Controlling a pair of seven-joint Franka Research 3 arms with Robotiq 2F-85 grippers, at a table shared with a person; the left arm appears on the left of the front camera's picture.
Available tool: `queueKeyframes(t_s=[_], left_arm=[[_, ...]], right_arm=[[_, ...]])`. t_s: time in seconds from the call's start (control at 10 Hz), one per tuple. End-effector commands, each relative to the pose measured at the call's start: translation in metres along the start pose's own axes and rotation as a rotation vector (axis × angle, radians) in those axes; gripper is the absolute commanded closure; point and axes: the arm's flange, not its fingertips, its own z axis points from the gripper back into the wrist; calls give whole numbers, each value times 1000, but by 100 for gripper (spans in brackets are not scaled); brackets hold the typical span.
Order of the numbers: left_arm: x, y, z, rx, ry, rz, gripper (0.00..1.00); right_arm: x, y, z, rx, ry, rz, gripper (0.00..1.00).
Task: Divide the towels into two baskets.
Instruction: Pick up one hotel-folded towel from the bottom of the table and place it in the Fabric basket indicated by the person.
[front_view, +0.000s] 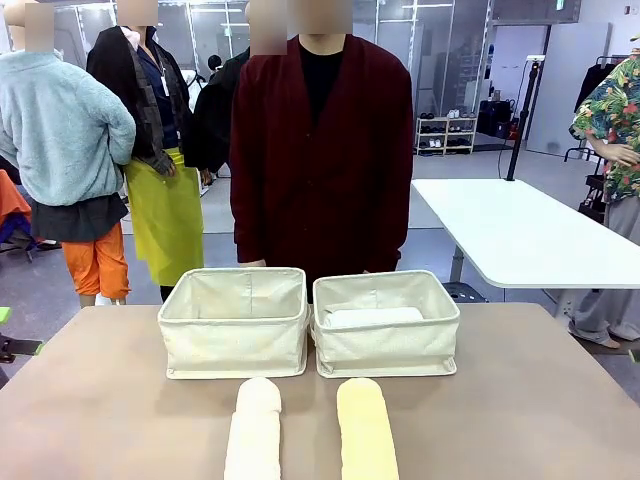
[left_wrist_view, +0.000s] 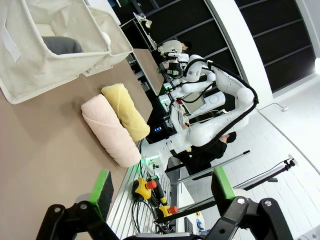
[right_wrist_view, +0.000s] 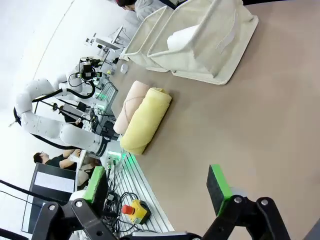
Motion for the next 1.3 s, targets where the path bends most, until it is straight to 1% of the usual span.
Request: queueKeyframes(t_s=[0.0, 1.2], left_arm=[[-4, -3, 0, 14, 0, -6, 0], [-4, -3, 0, 14, 0, -6, 0]], right_arm=[[5, 12, 6, -19, 13, 22, 0], [5, 12, 6, -19, 13, 22, 0]])
